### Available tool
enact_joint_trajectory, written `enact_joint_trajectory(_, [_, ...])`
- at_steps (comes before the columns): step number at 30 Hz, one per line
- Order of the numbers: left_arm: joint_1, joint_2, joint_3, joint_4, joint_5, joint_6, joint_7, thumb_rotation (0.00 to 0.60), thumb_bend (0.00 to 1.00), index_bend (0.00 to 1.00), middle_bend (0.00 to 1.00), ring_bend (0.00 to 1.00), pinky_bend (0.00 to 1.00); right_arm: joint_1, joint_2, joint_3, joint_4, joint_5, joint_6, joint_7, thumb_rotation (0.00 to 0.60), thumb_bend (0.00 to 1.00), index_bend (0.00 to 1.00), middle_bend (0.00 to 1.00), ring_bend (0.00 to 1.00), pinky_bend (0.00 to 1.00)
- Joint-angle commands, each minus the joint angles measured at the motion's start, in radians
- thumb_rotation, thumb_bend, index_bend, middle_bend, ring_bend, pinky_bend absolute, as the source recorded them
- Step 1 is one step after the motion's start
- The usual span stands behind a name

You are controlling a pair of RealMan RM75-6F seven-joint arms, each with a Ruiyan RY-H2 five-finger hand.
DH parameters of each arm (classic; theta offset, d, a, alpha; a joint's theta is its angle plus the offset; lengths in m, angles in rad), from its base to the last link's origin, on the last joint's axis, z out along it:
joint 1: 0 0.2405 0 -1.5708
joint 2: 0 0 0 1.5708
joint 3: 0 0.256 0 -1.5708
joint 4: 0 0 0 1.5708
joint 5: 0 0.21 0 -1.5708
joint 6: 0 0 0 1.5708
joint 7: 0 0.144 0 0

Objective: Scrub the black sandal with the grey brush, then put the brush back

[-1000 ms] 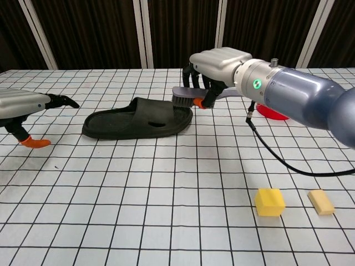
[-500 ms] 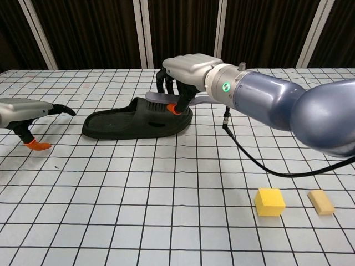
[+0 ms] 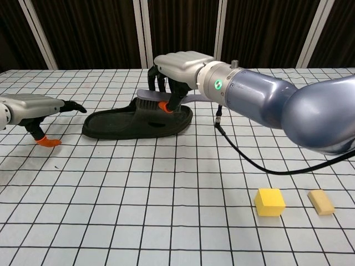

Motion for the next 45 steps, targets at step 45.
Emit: enact_joint_trajectory(45, [-0.083,-0.101,0.069,0.125,-0.138,-0.077,0.060,0.600,0.51,0.00,0.00,0.00,0.02,0.040,-0.132,0.032,0.164,-0.059,0.023,0.253,0.600,0.47,0.63,0.56,0.48,0.53])
